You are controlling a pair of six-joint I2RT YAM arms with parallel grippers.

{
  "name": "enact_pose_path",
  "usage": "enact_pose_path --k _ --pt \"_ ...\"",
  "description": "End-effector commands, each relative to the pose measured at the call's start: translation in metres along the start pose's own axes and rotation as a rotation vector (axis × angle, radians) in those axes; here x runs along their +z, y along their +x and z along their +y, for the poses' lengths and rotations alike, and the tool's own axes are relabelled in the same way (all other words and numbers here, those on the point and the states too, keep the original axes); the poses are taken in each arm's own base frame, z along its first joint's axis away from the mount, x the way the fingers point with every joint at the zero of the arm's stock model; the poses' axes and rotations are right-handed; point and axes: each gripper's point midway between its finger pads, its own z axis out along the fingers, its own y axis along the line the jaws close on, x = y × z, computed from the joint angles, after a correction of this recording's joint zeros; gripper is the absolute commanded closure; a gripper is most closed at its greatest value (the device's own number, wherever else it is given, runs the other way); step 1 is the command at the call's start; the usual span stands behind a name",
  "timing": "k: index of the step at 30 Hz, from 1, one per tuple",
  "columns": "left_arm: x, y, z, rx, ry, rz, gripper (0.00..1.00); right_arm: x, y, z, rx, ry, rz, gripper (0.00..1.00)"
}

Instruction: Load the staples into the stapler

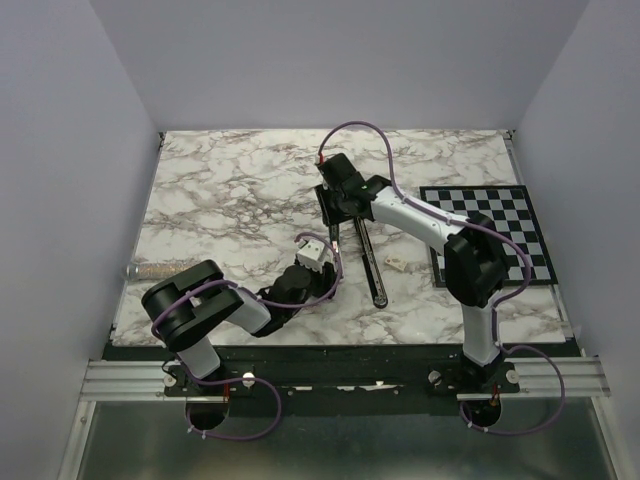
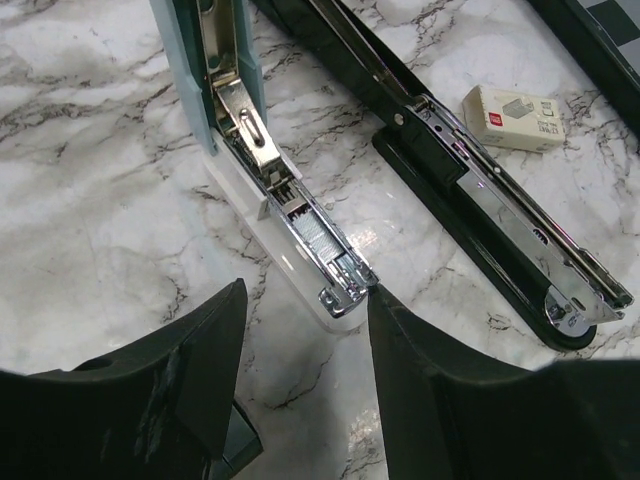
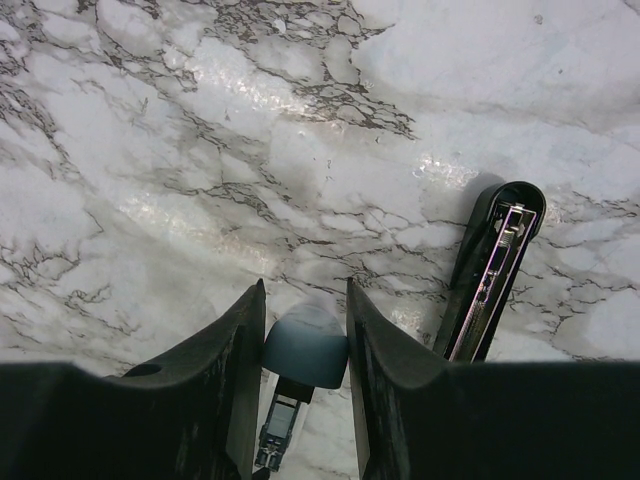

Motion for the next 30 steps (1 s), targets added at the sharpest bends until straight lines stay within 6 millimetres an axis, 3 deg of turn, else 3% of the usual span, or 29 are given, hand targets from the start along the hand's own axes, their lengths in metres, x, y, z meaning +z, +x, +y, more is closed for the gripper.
enact_pose_path --k 1,13,22,30 --pt "0.002 -0.004 -0.004 -0.142 -0.038 0.012 0.41 -0.006 0.008 -0.002 -0.028 0.035 0.001 0.9" --pt "0.007 0.003 0.004 -0.246 -0.14 0.07 0.57 -0.011 0.012 -0.002 -0.026 0.049 -0.033 0.92" --pt "0.01 0.012 0.013 -0.302 -0.227 0.114 0.63 -0.023 0.016 0.0 -0.016 0.047 -0.082 0.95" --pt "0.011 0.022 0.013 -0.345 -0.246 0.142 0.65 -0.028 0.039 0.0 -0.02 0.048 -0.075 0.95"
